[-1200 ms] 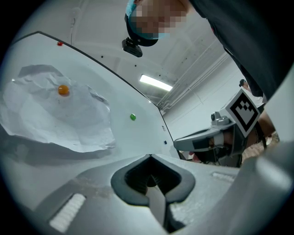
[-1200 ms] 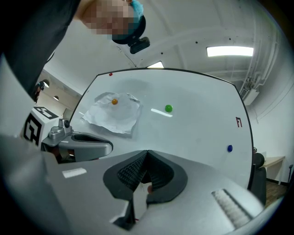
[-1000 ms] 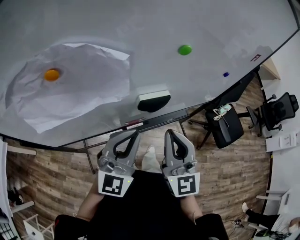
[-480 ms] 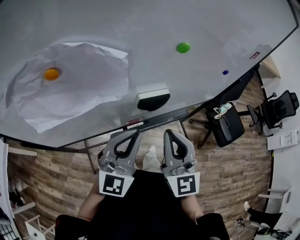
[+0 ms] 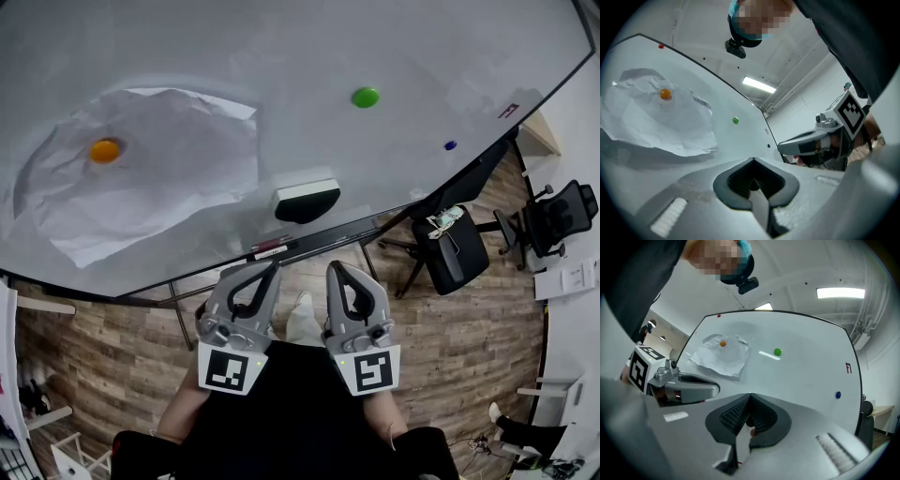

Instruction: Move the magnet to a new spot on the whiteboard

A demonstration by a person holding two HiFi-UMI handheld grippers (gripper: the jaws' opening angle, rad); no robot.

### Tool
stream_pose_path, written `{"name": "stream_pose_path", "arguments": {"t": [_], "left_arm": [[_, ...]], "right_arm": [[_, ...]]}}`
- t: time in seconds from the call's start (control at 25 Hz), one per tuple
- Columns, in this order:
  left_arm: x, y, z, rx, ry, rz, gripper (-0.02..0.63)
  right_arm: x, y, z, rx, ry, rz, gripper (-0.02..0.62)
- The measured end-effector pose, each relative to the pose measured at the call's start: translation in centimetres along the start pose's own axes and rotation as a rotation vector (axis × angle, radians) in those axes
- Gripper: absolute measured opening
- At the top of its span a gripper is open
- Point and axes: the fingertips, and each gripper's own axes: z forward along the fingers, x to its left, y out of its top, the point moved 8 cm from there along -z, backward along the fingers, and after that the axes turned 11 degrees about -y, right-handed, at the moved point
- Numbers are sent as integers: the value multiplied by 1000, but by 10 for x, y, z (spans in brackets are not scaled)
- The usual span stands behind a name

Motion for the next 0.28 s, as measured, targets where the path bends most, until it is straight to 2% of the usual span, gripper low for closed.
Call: {"name": "stream_pose_path", "arguments": {"t": [0.28], "left_arm": [[1,0,-1,-4,3,-1,-5]], "right_arm": [[1,-1,0,7,3,-1,0]]}}
